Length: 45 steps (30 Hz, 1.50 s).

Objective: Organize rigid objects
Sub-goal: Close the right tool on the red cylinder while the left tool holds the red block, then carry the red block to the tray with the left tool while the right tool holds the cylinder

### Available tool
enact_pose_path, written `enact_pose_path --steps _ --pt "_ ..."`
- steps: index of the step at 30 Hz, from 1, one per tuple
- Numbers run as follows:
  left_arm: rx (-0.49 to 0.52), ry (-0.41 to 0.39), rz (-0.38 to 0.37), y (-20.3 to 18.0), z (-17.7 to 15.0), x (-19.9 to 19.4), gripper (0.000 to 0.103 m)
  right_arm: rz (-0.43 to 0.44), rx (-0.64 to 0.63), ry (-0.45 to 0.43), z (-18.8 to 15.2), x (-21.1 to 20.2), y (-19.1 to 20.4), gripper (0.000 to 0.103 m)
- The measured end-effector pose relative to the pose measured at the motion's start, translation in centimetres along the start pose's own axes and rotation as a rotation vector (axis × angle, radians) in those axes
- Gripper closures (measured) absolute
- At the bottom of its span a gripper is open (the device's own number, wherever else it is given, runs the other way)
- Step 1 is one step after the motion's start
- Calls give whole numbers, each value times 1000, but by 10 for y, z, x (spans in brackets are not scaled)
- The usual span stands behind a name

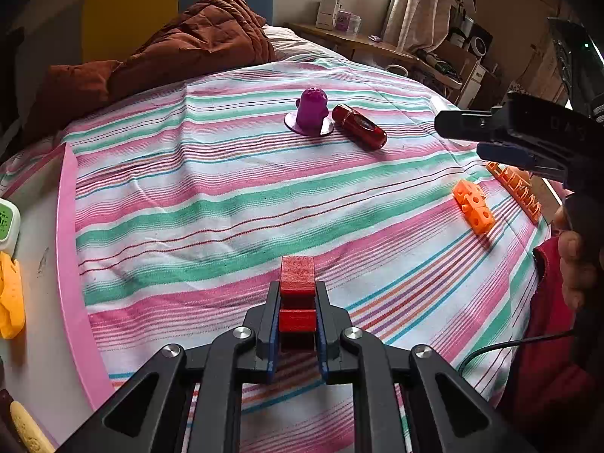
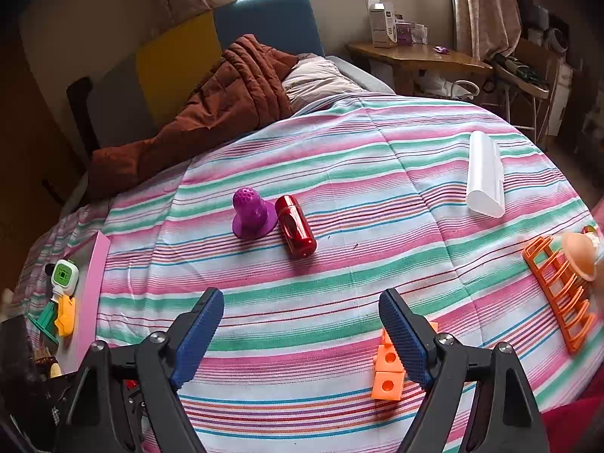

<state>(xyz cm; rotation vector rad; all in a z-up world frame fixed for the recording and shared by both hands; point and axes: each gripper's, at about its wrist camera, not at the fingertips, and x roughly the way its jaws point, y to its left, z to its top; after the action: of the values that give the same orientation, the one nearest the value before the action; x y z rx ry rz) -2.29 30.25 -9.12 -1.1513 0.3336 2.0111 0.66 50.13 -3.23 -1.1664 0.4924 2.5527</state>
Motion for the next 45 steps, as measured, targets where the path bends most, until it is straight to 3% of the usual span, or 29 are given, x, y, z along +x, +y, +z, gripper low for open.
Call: enact_pose_path --steps 6,13,25,26,28,29,34,37,45 --pt "9 -8 18 3 -11 -8 89 3 -45 71 -2 16 12 26" --pt "7 -13 21 2 -11 -8 89 -26 -132 121 26 48 20 38" --pt "-11 -13 26 3 -8 -3 89 -165 -219 221 73 125 21 40" --pt "-14 -14 24 4 -8 -3 89 -164 -222 239 73 131 21 47" --pt "-17 -14 21 5 -7 -2 89 -148 -225 250 71 137 22 62" --pt "-18 -16 20 6 -8 -2 89 -134 -225 248 71 135 23 77" --pt "-19 -23 19 6 -8 -3 89 -85 -310 282 42 113 40 77" --pt "-32 -23 14 6 -9 -4 89 -12 -316 311 17 93 45 77" --pt "-31 -38 41 2 -14 -24 89 26 -347 275 -28 63 58 76"
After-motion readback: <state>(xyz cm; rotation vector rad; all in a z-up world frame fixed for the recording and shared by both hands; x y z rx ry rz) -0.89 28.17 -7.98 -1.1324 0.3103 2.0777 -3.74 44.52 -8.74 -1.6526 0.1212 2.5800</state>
